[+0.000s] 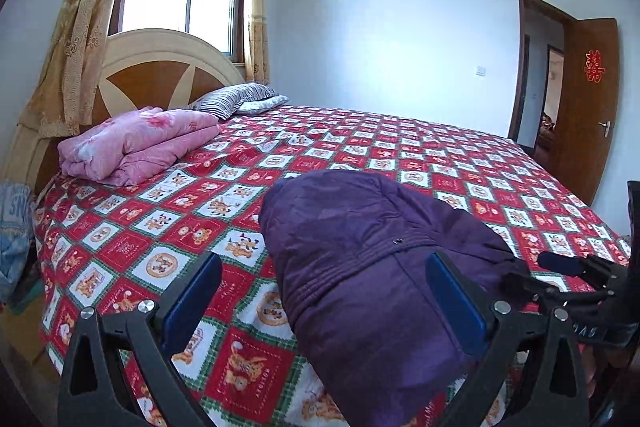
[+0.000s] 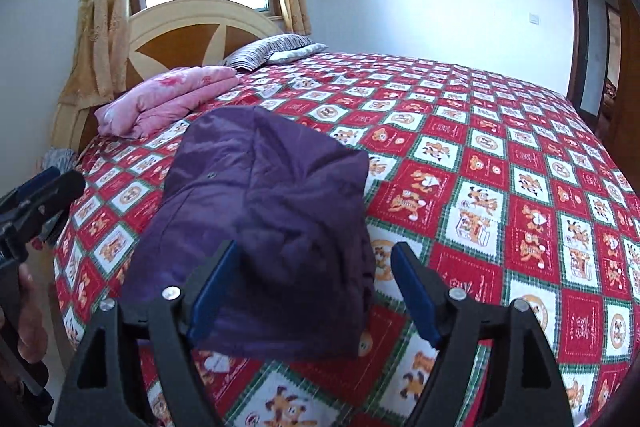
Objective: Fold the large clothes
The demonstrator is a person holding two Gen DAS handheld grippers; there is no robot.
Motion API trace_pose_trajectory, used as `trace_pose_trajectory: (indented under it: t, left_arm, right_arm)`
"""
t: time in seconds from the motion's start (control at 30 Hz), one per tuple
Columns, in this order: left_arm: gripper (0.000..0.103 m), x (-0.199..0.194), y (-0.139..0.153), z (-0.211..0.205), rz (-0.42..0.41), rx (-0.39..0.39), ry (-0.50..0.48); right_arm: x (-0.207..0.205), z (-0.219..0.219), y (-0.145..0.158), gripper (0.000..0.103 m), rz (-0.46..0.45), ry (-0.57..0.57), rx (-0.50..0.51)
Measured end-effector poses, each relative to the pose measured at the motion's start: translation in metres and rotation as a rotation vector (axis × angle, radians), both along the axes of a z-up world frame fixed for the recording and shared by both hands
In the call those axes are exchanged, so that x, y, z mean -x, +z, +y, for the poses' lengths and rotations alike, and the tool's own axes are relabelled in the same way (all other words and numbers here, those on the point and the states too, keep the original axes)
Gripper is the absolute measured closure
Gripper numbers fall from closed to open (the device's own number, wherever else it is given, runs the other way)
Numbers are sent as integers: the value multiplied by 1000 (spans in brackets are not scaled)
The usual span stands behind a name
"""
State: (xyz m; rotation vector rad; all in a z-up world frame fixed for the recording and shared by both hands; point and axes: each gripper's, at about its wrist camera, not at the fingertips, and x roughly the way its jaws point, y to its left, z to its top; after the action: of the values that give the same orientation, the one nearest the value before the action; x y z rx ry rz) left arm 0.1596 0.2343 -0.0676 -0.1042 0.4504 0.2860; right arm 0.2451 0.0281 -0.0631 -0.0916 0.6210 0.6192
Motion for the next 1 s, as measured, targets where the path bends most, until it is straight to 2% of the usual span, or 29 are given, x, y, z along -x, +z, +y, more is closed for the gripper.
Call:
trace_pose_trajectory:
  t: [0.37,1.0]
  left_arm:
    - [1,16,7,-13,-17,-17,-8]
    - [1,17,8,-19,-25,-32,-17]
  right_arm:
    - [32,-7,27,20,-91,18,-25]
    - [37,-11,28,20,-92,27,-59]
